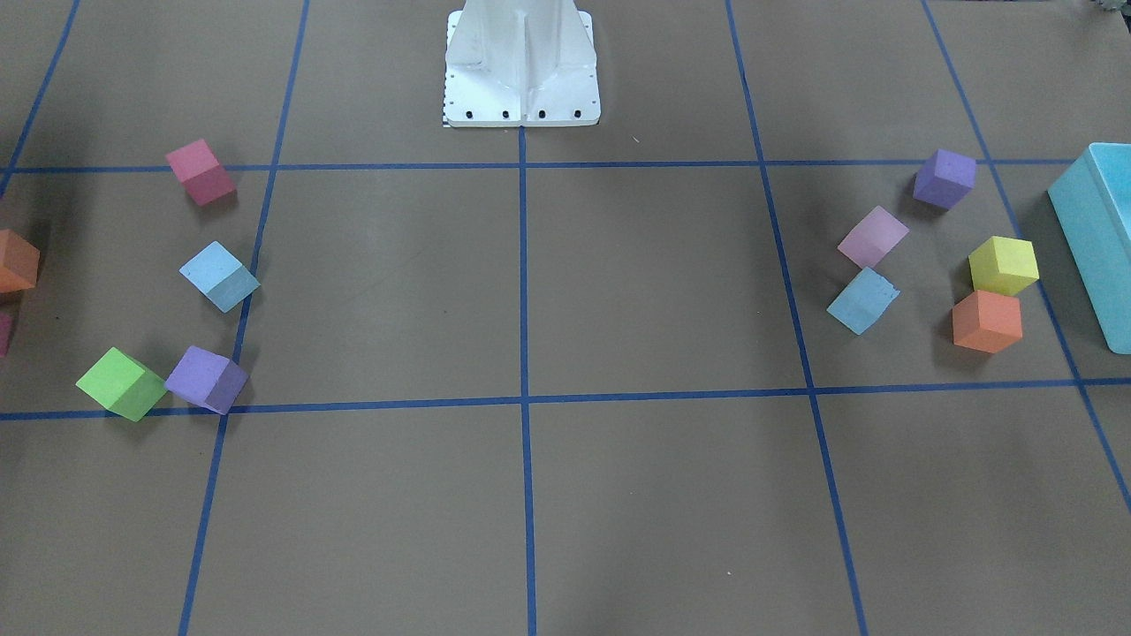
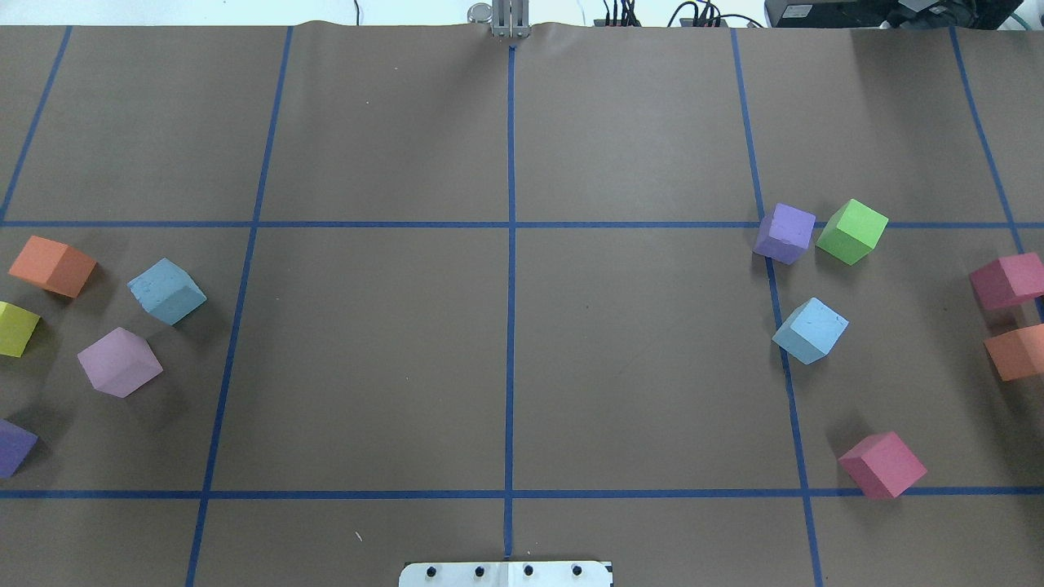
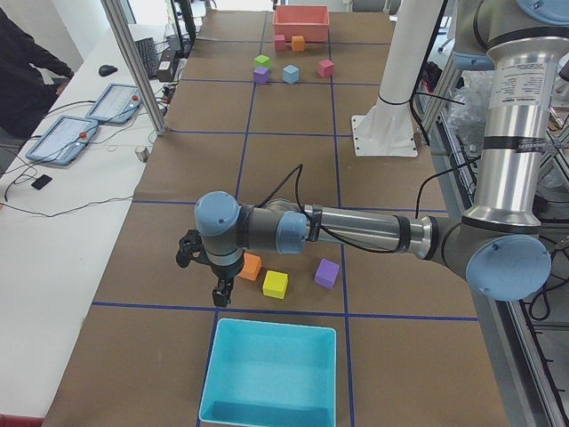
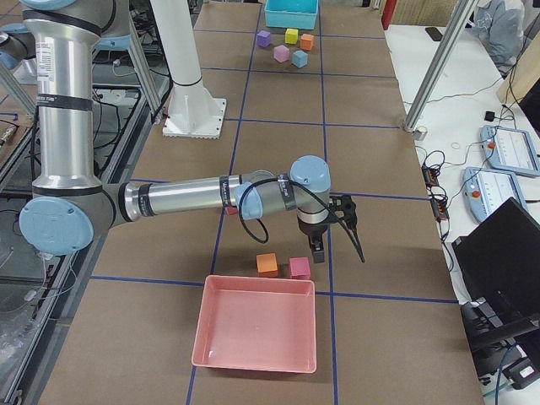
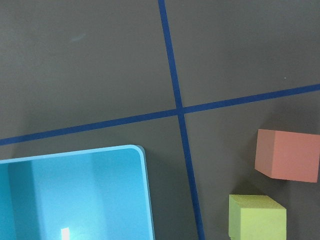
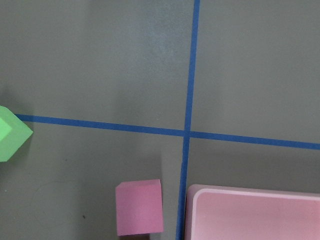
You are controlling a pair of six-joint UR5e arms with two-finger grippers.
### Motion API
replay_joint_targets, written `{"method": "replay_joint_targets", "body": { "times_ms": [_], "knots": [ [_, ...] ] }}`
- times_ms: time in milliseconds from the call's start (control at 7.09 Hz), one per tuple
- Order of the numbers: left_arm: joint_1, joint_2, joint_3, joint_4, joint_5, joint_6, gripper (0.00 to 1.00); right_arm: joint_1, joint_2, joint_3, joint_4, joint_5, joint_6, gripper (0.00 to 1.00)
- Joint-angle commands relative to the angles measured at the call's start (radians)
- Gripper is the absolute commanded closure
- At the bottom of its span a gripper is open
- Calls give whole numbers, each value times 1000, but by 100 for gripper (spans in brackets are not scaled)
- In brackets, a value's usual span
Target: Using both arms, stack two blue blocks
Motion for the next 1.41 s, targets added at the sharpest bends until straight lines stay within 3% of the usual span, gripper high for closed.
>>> {"method": "replay_joint_targets", "body": {
  "times_ms": [0,282,564,846,1269],
  "knots": [
    [79,-33,-57,6,-2,-144,0,-63,8,27,5,47,3,0],
    [178,-121,-55,6,4,-240,0,-156,29,77,10,29,47,0],
    [244,-172,-54,2,10,-243,0,-263,58,117,8,13,220,0],
    [325,-206,-48,-2,39,-258,0,-421,132,143,10,-100,620,0],
    [404,-246,-48,-4,118,-300,0,-541,143,160,48,-155,752,1]
  ]
}}
